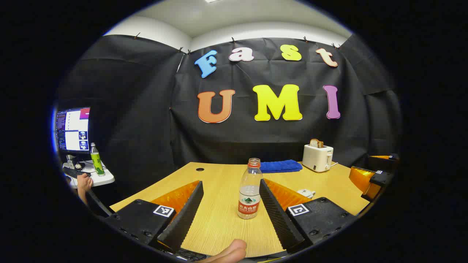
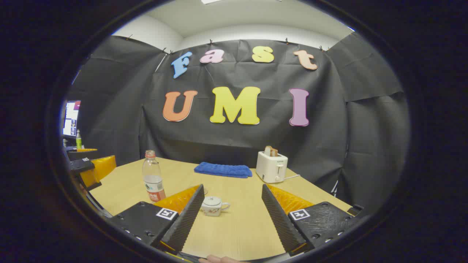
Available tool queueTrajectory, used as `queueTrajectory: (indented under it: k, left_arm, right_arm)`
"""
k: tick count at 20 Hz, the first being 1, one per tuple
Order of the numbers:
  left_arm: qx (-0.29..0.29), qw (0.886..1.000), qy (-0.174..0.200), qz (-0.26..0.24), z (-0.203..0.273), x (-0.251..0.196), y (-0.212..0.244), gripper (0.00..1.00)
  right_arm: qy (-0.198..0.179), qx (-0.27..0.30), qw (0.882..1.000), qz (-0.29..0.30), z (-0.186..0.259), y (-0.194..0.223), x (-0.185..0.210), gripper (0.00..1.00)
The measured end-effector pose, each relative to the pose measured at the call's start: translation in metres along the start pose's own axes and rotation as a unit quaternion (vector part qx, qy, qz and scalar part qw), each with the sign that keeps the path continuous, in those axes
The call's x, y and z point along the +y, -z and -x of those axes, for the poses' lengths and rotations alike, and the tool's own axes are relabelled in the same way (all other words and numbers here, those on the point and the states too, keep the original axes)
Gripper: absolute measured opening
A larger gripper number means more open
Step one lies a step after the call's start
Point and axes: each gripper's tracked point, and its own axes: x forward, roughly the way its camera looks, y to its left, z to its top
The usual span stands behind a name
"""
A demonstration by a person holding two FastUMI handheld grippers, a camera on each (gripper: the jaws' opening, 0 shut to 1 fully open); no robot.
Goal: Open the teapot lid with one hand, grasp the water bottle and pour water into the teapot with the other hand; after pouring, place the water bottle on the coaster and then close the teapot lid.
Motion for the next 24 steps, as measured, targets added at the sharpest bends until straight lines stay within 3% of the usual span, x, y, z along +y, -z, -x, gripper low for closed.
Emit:
queueTrajectory:
  k: [15,24]
  left_arm:
    - [0.008,1.0,-0.002,0.009,-0.005,0.007,0.005,0.97]
    - [0.021,1.0,-0.017,0.013,-0.015,0.023,0.015,0.97]
  right_arm:
    - [0.006,0.005,1.0,0.001,-0.007,0.011,-0.003,0.95]
    - [-0.001,0.017,1.0,0.006,-0.036,0.034,0.006,0.95]
